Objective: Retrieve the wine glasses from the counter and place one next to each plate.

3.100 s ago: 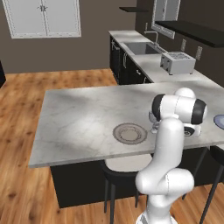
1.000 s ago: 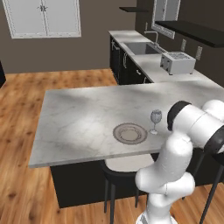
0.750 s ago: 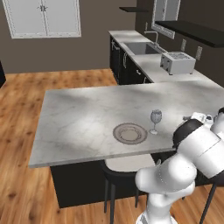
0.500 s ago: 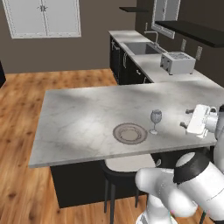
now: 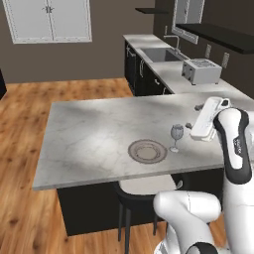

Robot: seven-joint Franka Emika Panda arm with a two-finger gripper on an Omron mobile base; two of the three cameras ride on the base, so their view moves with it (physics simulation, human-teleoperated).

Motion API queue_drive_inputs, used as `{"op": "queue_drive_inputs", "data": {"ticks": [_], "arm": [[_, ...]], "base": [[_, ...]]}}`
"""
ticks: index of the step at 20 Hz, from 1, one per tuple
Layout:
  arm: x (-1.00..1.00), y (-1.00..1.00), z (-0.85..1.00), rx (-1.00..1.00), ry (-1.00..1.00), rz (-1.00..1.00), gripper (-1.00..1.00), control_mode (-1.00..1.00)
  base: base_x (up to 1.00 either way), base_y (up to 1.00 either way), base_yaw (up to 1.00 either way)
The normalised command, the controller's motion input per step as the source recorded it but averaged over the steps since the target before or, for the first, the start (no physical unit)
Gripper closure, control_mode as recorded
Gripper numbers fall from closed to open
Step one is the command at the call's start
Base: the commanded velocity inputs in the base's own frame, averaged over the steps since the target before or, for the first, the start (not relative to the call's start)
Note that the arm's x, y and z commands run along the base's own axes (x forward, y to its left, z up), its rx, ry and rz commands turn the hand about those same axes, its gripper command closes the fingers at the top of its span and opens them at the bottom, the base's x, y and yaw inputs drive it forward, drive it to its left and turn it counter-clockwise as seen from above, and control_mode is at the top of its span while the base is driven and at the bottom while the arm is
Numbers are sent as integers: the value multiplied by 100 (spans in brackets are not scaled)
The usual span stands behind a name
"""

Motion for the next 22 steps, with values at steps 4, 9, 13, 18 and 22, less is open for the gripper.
{"op": "queue_drive_inputs", "data": {"ticks": [4,9,13,18,22], "arm": [[0,11,50,0,0,1,-100,-100],[-12,2,48,1,-1,5,-100,-100],[-20,4,7,0,-4,0,-100,100],[0,0,0,0,0,0,-100,100],[0,0,0,0,0,0,-100,100]], "base": [[0,0,0],[0,0,0],[-4,8,0],[-36,74,10],[-76,100,41]]}}
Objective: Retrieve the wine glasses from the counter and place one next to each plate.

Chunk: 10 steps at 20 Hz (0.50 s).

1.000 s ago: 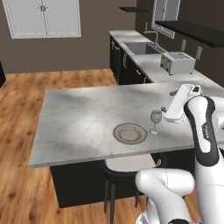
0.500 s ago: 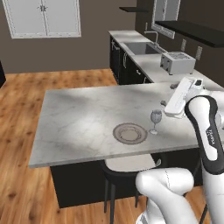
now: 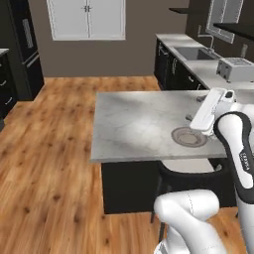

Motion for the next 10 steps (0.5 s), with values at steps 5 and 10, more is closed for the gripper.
{"op": "queue_drive_inputs", "data": {"ticks": [5,10], "arm": [[0,0,0,0,0,0,-100,100],[0,0,0,0,0,0,-100,100]], "base": [[-49,100,51],[-1,63,43]]}}
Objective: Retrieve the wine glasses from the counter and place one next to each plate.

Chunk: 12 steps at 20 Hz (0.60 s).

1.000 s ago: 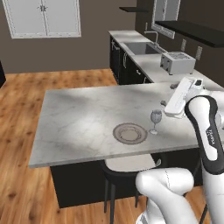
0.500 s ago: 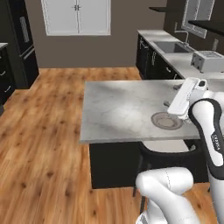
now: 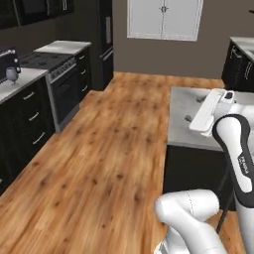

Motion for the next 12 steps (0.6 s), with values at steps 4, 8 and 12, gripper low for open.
{"op": "queue_drive_inputs", "data": {"ticks": [4,8,12], "arm": [[0,0,0,0,0,0,-100,100],[0,0,0,0,0,0,-100,100],[0,0,0,0,0,0,-100,100]], "base": [[79,42,37],[100,32,29],[100,10,18]]}}
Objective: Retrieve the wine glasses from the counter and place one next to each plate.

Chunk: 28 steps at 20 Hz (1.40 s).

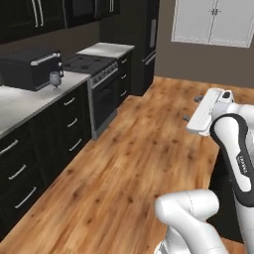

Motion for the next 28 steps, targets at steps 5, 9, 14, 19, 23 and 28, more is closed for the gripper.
{"op": "queue_drive_inputs", "data": {"ticks": [5,9,14,19,23,28], "arm": [[0,0,0,0,0,0,-100,100],[0,0,0,0,0,0,-100,100],[0,0,0,0,0,0,-100,100],[0,0,0,0,0,0,-100,100],[0,0,0,0,0,0,-100,100],[0,0,0,0,0,0,-100,100]], "base": [[97,18,14],[74,33,10],[85,22,6],[100,-2,15],[100,-22,33],[87,-29,47]]}}
